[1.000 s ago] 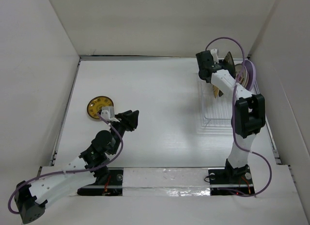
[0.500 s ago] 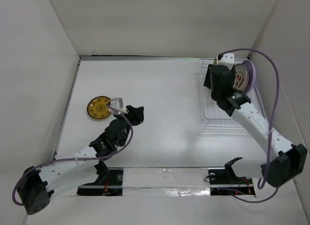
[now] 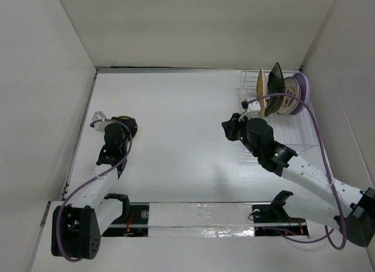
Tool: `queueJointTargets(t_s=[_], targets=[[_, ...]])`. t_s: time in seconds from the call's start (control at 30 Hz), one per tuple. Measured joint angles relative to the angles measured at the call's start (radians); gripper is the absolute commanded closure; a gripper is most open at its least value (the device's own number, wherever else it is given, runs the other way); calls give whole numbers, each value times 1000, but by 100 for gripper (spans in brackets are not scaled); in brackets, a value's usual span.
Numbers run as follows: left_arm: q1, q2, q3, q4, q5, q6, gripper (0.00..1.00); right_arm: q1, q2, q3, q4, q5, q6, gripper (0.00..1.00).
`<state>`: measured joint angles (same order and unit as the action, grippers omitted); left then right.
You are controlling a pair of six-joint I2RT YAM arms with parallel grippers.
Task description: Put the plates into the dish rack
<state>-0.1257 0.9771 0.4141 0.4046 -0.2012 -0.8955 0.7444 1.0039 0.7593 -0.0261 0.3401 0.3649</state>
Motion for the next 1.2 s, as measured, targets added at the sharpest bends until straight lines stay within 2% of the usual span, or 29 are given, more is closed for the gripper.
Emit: queueJointTargets(t_s=[0.03,0.07,0.13,0.2,0.3,0.5,0.83,1.1,1.13,1.17,1.2], targets=[[29,-27,-19,-17,7,-21,66,6,-12,-10,19,-13,-1,71],[54,-57,-38,-40,8,-36,48,11,-20,-19,40,-27,-1,65],[110,-125,-66,-91,3,-61,38,17,-24,-30,67,-46,0,60],[159,-174,-77,-134,-4,-78,37,21,-22,-44,95,-73,-2,58],[224,-177,-78,-175,-8,-90,40,31,-21,-72,127,-105,-2,57],[325,-58,-92,-225,15,-109,43,56,-21,-102,151,-149,-1,57],[337,176,-94,-175,35,-130,57,65,-31,-102,164,-184,0,57],[337,306,-66,-46,57,-150,71,74,-32,-102,166,-190,2,57],[337,315,-66,-34,60,-153,74,74,-32,-102,166,-190,2,57],[337,322,-66,-26,64,-154,82,74,-31,-102,166,-190,2,57],[337,328,-66,-20,66,-159,86,74,-30,-102,167,-190,2,57]])
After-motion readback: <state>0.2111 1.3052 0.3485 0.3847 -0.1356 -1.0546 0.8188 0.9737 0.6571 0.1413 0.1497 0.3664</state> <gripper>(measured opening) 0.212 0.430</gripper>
